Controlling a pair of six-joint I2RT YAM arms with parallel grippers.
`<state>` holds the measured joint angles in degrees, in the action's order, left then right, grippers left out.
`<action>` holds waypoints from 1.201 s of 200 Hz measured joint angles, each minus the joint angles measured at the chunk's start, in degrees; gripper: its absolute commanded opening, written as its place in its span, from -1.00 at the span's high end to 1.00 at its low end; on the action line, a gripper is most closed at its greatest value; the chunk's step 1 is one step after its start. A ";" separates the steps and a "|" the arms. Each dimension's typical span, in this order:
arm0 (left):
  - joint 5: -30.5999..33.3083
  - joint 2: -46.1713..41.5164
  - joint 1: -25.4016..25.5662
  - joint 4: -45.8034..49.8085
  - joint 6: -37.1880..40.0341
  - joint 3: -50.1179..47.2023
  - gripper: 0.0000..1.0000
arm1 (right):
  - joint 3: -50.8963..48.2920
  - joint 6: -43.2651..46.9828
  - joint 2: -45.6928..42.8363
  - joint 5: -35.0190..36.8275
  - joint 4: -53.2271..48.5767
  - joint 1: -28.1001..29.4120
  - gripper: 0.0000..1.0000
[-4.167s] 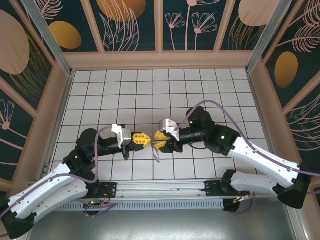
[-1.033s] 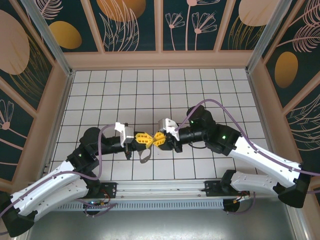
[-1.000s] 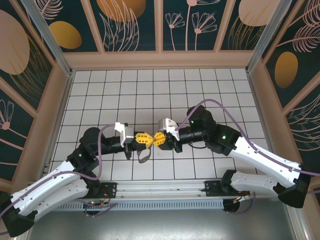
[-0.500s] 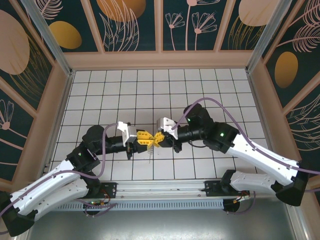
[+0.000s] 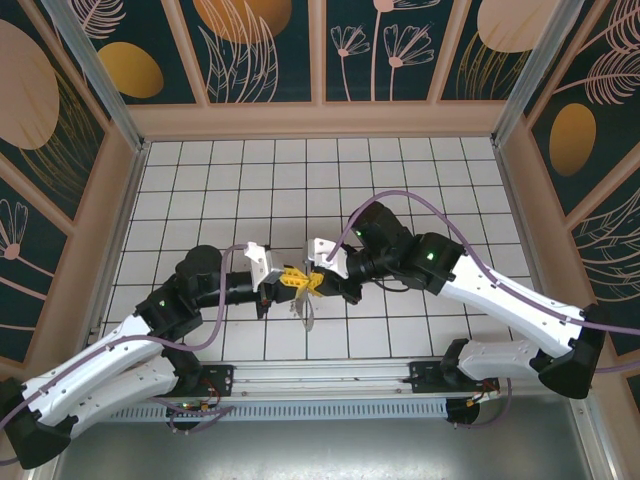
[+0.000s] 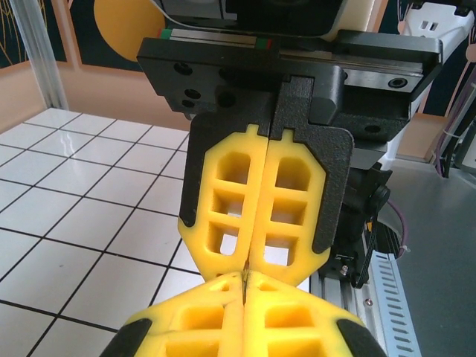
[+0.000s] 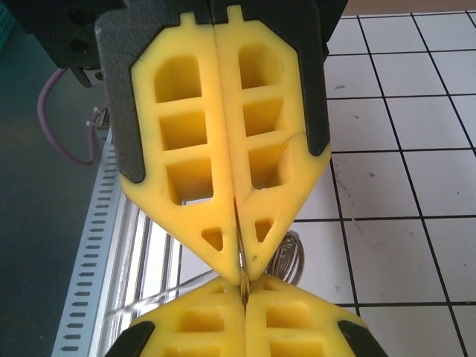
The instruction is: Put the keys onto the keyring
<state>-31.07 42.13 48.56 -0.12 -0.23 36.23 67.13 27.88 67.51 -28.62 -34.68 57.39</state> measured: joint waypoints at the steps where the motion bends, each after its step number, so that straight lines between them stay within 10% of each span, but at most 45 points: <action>1: 0.00 -0.02 0.00 0.00 0.00 0.00 1.00 | 0.00 0.00 0.00 0.00 0.00 0.00 1.00; 81: -1.66 -4.59 0.11 -17.68 -8.17 -8.24 1.00 | -3.23 -0.74 -2.99 -4.00 5.95 0.37 0.58; 240: -2.73 -8.07 0.11 -26.91 -12.55 -11.39 1.00 | -8.68 -4.70 -9.11 -6.71 14.40 0.37 0.44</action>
<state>-33.80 34.06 48.66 -27.03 -12.78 24.84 58.46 23.18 58.39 -35.33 -20.27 57.76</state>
